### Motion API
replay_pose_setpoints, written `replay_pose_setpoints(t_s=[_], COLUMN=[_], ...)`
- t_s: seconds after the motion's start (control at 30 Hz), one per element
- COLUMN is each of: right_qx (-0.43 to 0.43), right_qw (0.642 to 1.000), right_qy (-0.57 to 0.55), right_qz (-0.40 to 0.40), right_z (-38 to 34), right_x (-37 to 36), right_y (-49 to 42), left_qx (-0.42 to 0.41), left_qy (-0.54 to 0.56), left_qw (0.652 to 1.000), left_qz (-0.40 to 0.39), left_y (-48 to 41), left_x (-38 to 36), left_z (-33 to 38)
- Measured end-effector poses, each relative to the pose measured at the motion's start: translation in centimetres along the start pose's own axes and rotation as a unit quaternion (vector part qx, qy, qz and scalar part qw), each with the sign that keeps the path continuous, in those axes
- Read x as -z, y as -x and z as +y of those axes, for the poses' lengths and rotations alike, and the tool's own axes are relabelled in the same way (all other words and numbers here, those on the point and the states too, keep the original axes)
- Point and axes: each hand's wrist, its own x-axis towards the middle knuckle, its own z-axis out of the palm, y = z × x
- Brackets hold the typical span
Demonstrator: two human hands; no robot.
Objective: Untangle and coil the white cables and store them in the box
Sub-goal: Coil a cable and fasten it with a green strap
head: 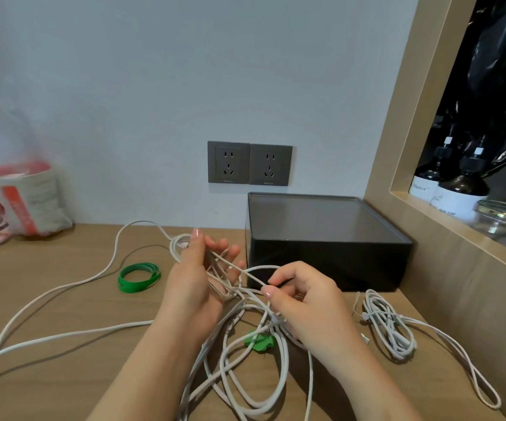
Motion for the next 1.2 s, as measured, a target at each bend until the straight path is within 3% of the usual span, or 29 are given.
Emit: replay_pose_setpoints(t_s=[0.07,0.17,0.27,0.37,0.43,0.53,0.73,0.83,0.97,1.07,1.13,1.2], right_qx=[-0.026,-0.102,-0.152,-0.113,-0.054,-0.015,0.054,0.085,0.121,0.146,0.168,0.216], right_qw=[0.999,0.985,0.967,0.990,0.997,0.994,0.991,0.989,0.988,0.985,0.983,0.974], right_qy=[-0.009,-0.117,-0.195,-0.077,0.024,0.064,0.119,0.113,0.079,0.068,0.064,0.057], right_qz=[-0.028,-0.076,-0.055,0.018,0.059,0.085,0.017,-0.046,-0.055,-0.056,-0.034,0.029], right_z=[-0.1,-0.2,-0.1,0.6,0.9,1.0,0.8,0.3,0.1,0.2,0.3,0.5], right_x=[0.3,0.9,1.6,1.3,1.1,1.2,1.6,2.0,1.8,1.5,1.3,1.1], right_y=[0.0,0.0,-0.1,-0.4,-0.4,-0.3,-0.1,0.2,0.2,0.2,0.2,0.1], left_qx=[0.018,0.046,0.078,0.076,0.049,0.000,-0.051,-0.120,-0.207,-0.208,-0.175,-0.070], left_qy=[0.069,0.157,0.211,0.198,0.144,0.064,-0.025,-0.224,-0.476,-0.565,-0.577,-0.529], left_qw=[0.997,0.987,0.974,0.977,0.988,0.998,0.995,0.960,0.854,0.798,0.798,0.845], left_qz=[-0.008,0.006,0.016,0.009,0.001,0.005,0.080,0.115,0.045,0.017,0.005,-0.030], left_y=[0.0,-0.3,-0.9,-1.0,-1.0,-1.2,-1.4,-1.4,-0.4,0.3,0.3,0.0], left_x=[0.0,0.6,1.2,1.4,1.4,1.2,1.3,1.7,1.4,1.0,1.1,1.0], left_z=[0.5,1.5,2.4,2.3,2.2,2.0,2.0,1.8,0.8,-0.1,-0.4,-0.3])
